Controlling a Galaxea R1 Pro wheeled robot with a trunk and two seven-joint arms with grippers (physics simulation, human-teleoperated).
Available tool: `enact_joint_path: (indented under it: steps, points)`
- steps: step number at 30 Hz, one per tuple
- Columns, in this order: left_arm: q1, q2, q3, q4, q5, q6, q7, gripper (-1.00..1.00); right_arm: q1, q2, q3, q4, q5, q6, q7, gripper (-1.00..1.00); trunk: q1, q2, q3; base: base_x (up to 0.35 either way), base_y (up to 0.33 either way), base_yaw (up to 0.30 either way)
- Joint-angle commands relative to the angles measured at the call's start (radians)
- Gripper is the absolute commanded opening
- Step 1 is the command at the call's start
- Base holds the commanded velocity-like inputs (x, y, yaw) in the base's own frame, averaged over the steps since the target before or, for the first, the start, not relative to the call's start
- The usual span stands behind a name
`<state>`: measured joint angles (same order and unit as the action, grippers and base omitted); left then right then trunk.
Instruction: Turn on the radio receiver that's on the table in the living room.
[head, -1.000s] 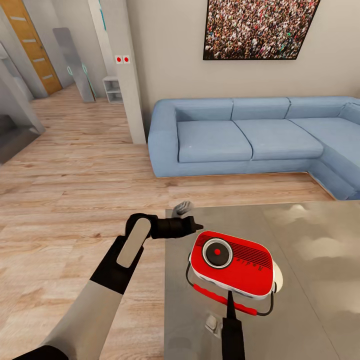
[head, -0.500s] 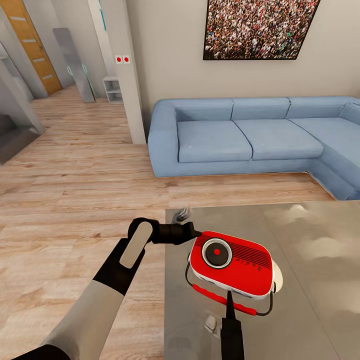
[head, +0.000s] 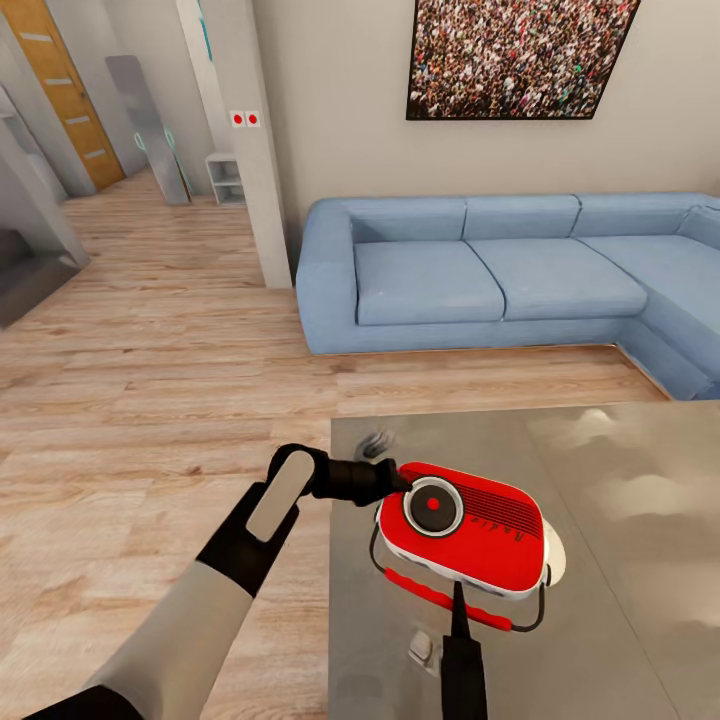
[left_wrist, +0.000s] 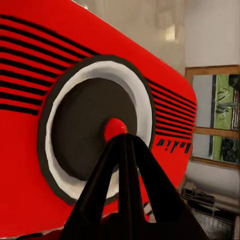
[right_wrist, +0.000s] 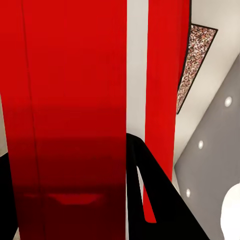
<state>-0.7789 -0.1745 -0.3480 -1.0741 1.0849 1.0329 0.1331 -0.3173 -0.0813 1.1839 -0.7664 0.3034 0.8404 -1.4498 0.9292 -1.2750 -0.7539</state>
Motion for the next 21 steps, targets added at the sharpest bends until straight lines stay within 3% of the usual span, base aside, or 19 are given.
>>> enact_joint_path:
  steps: [1,6,21]
  points:
    - [0.0,0.0,-0.021,0.0,0.024,0.0,0.017,-1.0,0.0,0.0,0.0,-0.001,0.005,0.002,0.0,-1.0,0.0,0.0,0.0,0.0,0.0,0.0]
    - [0.0,0.0,-0.057,-0.002,0.094,0.0,0.078,-1.0,0.0,0.0,0.0,-0.001,0.005,0.002,0.0,-1.0,0.0,0.0,0.0,0.0,0.0,0.0]
    - [0.0,0.0,-0.065,-0.002,0.117,-0.002,0.094,-1.0,0.0,0.0,0.001,-0.001,0.005,0.002,-0.001,-1.0,0.0,0.0,0.0,0.0,0.0,0.0]
